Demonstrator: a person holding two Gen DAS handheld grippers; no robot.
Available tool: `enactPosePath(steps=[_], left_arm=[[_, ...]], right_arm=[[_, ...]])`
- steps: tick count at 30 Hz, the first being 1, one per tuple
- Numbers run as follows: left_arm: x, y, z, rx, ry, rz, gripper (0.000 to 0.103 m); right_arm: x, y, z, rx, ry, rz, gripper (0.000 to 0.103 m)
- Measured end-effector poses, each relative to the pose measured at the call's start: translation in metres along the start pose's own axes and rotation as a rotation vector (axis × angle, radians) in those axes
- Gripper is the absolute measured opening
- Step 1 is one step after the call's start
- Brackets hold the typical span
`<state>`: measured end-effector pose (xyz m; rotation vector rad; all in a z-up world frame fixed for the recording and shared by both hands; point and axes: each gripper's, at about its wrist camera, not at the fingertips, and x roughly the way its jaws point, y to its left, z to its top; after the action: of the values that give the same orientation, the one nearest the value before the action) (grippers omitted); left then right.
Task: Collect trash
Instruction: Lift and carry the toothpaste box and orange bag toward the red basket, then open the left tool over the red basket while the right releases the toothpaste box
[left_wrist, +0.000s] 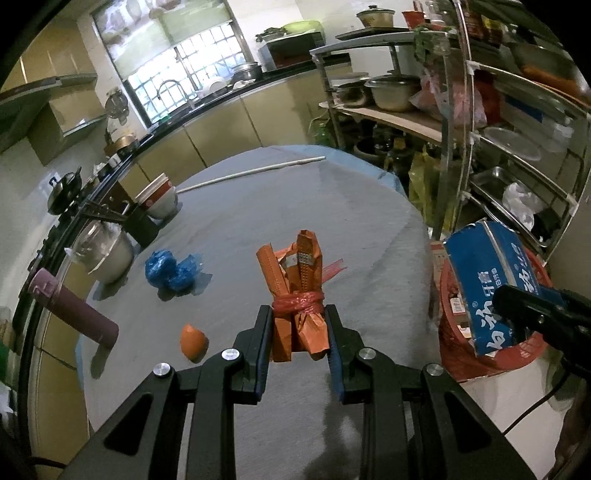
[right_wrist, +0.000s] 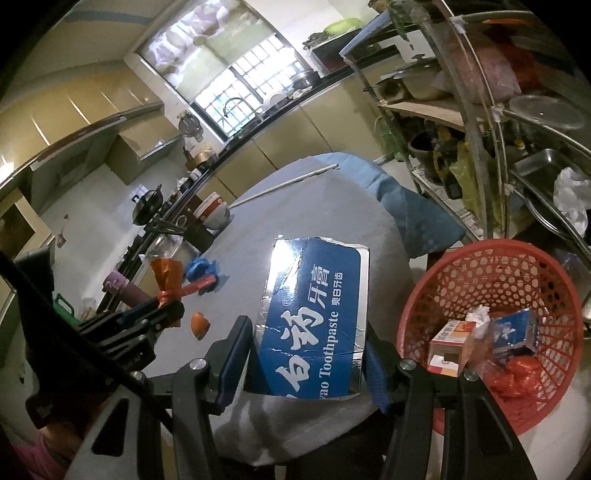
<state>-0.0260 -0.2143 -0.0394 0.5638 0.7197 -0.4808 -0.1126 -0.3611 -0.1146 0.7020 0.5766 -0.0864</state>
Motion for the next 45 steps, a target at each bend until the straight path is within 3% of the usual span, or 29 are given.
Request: enactPosePath(steps=[19,45], left_arm=[[0.001,-0.054,0.016,0.120,-0.028,-0.041,0.029],[0.015,-0.136,0.041,0.266,-0.015,-0.170,0.029]], right_arm=[[-0.031,-0.049,0.007,0.089,-0.075,-0.066,0.060],[-0.073,-0.119,0.010,0.212,-0.133,-0.182,0.060]])
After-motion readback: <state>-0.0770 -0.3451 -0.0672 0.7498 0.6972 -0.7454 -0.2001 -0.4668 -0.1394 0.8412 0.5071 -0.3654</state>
